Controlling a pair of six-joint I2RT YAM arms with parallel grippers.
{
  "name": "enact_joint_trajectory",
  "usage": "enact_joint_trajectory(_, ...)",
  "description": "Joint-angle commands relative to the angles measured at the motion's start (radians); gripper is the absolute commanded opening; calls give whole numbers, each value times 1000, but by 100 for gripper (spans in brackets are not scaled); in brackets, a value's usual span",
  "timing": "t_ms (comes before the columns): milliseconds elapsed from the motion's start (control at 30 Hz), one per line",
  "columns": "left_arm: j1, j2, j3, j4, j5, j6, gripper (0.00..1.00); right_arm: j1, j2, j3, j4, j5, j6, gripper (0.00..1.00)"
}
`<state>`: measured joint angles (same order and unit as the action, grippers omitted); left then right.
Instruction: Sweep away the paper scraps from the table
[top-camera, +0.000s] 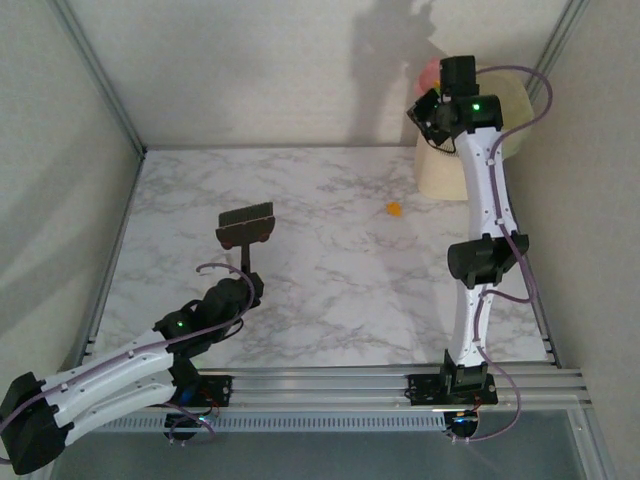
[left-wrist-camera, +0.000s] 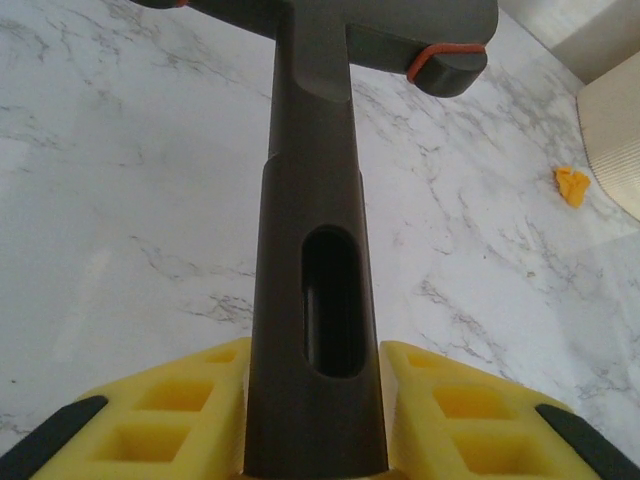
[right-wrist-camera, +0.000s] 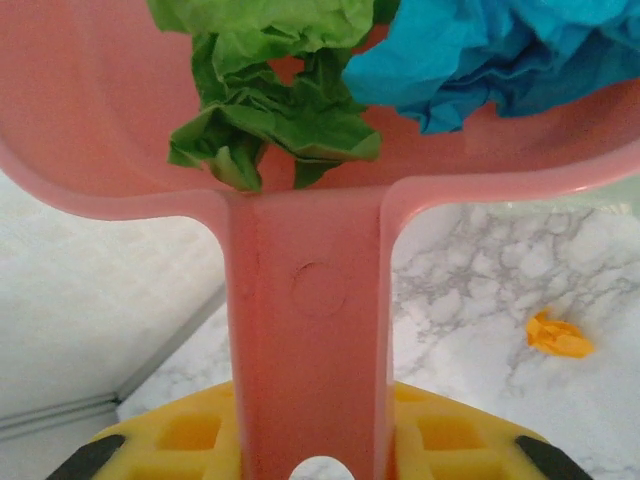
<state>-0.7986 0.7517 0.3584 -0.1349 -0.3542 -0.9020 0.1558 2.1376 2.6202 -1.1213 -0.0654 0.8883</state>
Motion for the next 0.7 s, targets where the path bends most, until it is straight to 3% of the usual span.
enact_joint_trajectory(0, 4, 22, -16, 90, -47, 17, 0, -26, 37, 8, 52, -111, 71, 0)
enact_joint_trajectory(500, 4, 99, -41, 202, -88, 71, 0, -85, 36, -97, 357, -163, 350, 0)
enact_joint_trajectory(667, 4, 126, -40, 214, -100, 76, 0, -105, 64, -101, 483, -270, 469, 0)
